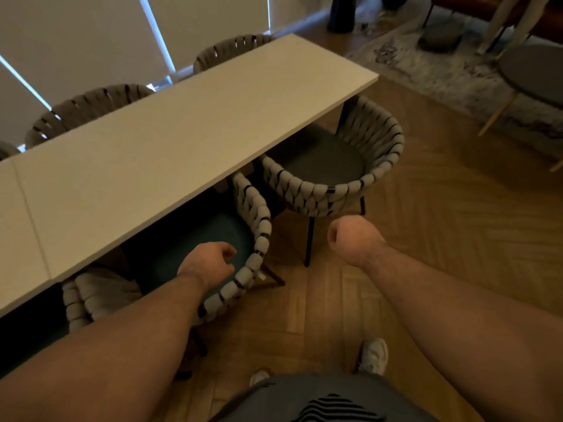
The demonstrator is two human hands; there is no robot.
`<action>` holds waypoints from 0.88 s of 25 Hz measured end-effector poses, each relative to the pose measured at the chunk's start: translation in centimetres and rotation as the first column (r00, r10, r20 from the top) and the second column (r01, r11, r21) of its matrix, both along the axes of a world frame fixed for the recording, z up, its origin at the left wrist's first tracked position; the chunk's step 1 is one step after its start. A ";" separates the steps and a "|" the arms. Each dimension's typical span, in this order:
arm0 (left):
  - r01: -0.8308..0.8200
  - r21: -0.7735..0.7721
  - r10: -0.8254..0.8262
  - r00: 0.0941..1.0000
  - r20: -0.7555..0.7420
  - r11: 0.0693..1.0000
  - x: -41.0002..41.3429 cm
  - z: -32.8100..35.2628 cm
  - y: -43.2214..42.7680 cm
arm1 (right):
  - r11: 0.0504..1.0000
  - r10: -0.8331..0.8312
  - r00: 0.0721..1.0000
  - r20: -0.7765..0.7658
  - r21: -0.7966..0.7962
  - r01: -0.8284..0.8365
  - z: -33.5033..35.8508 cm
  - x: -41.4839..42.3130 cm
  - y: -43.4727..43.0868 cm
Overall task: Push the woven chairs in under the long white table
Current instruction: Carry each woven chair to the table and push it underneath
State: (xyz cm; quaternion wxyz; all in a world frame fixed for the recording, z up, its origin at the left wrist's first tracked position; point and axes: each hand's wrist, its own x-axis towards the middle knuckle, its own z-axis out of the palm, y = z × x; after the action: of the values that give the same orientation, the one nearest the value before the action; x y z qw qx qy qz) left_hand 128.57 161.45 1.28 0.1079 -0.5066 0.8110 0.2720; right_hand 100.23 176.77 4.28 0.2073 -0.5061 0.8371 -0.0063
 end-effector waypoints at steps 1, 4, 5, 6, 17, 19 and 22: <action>-0.003 -0.003 0.003 1.000 -0.005 1.000 -2.2 0.1 0.3 | 1.000 -0.001 1.000 -0.006 -0.006 0.001 0.3 -2.0 0.4; -0.031 -0.007 0.030 0.999 -0.023 1.000 -8.9 0.3 2.1 | 1.000 -0.006 1.000 -0.025 -0.021 0.005 1.2 -8.5 1.7; -0.045 0.002 0.045 0.998 -0.034 0.999 -11.4 0.1 3.0 | 1.000 -0.006 1.000 -0.030 -0.023 0.005 1.4 -10.8 2.3; -0.060 0.018 0.060 0.997 -0.044 0.998 -13.6 0.0 3.7 | 1.000 -0.003 1.000 -0.031 -0.017 0.002 1.6 -12.9 2.8; -0.143 0.106 0.143 0.990 0.006 0.984 -26.0 -1.7 3.7 | 0.988 0.108 0.994 0.002 0.106 -0.108 -1.6 -26.5 0.6; -0.136 0.157 0.142 0.989 -0.030 0.978 -27.4 -2.7 1.5 | 0.982 0.131 0.991 -0.005 0.136 -0.129 -2.5 -27.8 -1.8; -0.113 0.262 0.127 0.991 -0.036 0.958 -29.8 -4.5 -2.7 | 0.965 0.188 0.981 -0.038 0.195 -0.177 -3.7 -29.8 -5.8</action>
State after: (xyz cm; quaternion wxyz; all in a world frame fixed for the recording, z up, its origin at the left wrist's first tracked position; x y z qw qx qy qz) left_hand 98.79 158.75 -3.18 0.1352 -0.5289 0.7387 0.3953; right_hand 70.44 170.98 0.61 0.2308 -0.5588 0.7893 0.1073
